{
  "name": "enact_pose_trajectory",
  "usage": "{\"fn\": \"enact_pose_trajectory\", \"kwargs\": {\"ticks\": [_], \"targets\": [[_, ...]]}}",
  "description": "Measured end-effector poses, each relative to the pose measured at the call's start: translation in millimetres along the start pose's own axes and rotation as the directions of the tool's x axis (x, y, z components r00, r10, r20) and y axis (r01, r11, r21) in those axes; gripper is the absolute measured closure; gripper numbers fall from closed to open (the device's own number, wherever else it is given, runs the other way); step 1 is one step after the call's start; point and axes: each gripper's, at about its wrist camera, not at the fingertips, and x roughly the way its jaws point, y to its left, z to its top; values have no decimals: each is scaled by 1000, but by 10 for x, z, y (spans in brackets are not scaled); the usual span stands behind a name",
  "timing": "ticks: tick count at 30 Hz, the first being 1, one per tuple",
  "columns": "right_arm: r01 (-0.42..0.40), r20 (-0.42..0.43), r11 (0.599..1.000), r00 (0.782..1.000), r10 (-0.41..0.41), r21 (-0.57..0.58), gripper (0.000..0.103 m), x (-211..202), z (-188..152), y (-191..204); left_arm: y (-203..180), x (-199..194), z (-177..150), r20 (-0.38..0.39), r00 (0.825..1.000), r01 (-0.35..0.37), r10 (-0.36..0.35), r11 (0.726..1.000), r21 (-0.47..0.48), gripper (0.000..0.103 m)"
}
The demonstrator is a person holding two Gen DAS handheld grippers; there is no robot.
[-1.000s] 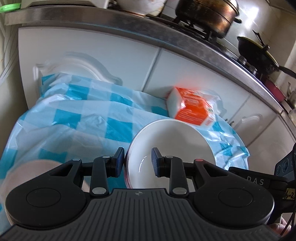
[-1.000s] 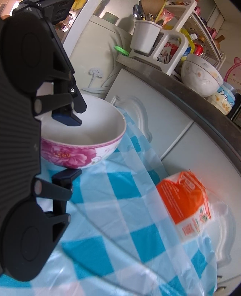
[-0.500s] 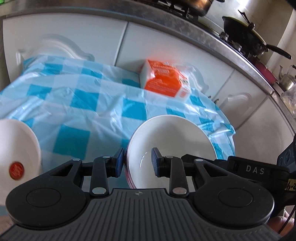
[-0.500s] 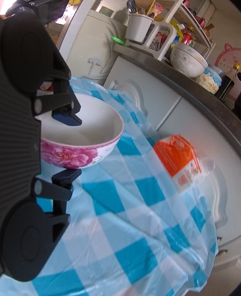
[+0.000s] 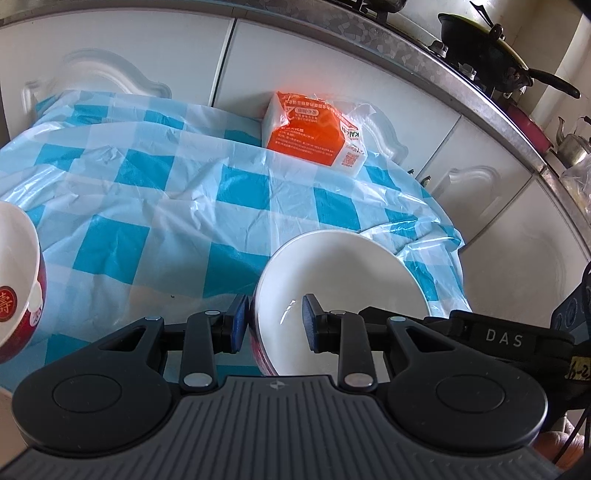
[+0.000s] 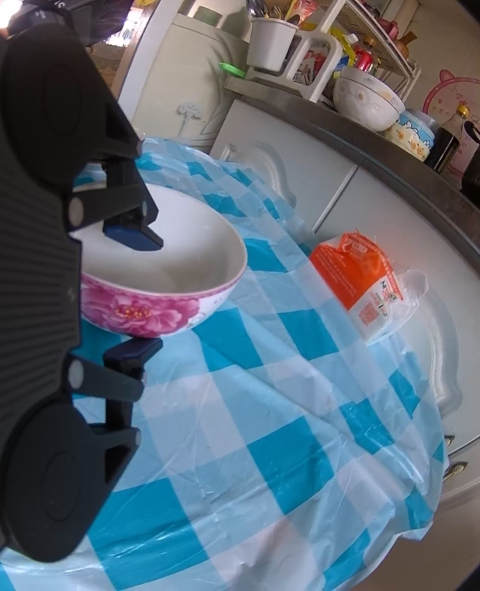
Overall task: Organize plates and bowls
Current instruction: 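Carry the pink floral bowl with both grippers across the cloth, then lower the pink floral bowl onto the cloth and open both grippers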
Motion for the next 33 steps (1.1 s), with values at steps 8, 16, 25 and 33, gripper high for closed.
{"fn": "enact_pose_trajectory", "kwargs": {"ticks": [8,16,25,33], "targets": [[-9,-8,1000,1000,9,2,51,-6,-21,-42,-1,5,-42,17,1000,0,0,1000,-12,71],[-30,-8,1000,1000,29,-5,34,-11,-38,-23,13,4,-100,34,999,3,-3,1000,-24,66],[-9,62,998,998,12,-56,25,-200,-48,11,139,-159,-229,86,996,-13,18,999,-51,55],[-13,176,986,983,43,-167,21,-546,-212,286,171,-739,-475,178,983,-34,37,999,-23,46]]}}
